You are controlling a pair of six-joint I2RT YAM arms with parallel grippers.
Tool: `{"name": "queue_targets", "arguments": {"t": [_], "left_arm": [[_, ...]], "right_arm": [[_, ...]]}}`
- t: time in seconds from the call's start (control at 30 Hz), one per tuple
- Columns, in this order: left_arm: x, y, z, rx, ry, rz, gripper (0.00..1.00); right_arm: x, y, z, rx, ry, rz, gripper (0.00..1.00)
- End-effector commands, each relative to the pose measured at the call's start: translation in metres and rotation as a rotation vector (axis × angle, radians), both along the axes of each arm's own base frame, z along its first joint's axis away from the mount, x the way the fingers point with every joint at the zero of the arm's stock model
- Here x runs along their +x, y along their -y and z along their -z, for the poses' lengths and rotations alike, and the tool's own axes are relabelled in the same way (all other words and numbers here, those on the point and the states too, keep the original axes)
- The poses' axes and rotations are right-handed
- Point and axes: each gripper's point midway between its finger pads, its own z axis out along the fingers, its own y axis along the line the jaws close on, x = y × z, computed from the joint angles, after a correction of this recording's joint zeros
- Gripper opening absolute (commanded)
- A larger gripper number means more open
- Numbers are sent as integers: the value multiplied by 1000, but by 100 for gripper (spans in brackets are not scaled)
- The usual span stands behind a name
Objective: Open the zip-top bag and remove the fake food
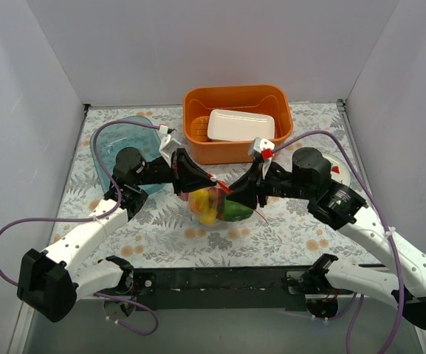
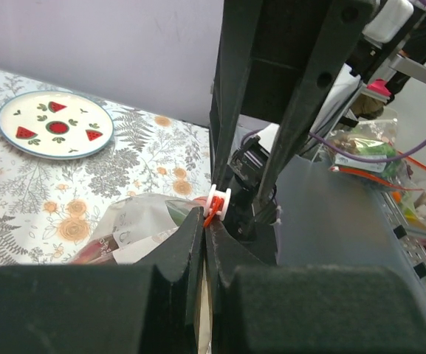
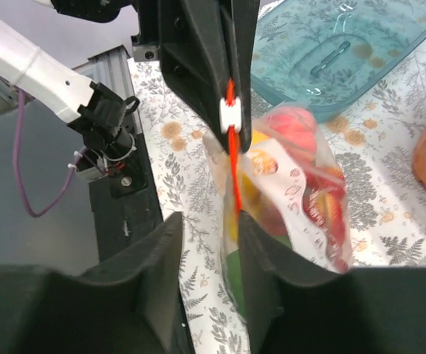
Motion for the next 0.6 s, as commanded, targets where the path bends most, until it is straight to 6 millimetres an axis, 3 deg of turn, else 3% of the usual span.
{"name": "queue_targets", "arguments": {"t": [0.0,0.13,0.57], "left_arm": [[-15,-2,-24,-26,90,90,0],[-17,-2,-24,-12,90,109,0],[-17,-1,-24,-9,70,118,0]], "right_arm": [[14,-12,-42,75,70,15,38],[19,-18,-56,100,96,13,33],[14,-31,-63,115,58,-63,33]]}}
